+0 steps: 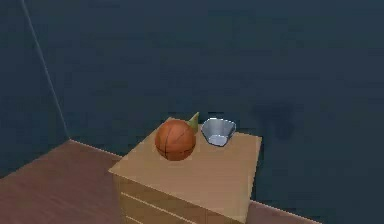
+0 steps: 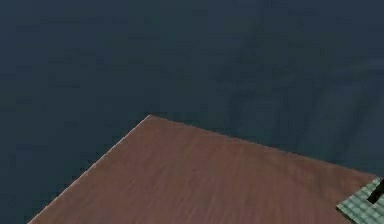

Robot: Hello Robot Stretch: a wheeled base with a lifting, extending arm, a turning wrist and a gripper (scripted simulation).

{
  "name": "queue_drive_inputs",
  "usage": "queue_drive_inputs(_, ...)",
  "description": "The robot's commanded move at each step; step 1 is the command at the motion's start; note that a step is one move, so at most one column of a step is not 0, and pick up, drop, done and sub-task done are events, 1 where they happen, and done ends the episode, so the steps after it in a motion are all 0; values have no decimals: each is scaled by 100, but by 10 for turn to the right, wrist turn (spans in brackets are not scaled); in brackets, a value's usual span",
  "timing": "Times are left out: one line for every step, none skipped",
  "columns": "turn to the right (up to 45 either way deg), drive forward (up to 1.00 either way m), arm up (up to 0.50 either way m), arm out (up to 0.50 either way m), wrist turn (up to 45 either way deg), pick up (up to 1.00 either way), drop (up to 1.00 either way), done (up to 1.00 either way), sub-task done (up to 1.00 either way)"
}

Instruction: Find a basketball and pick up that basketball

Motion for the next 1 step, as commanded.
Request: queue_drive_inputs(450, 0, 0, 0, 0, 0, 0, 0, 0)
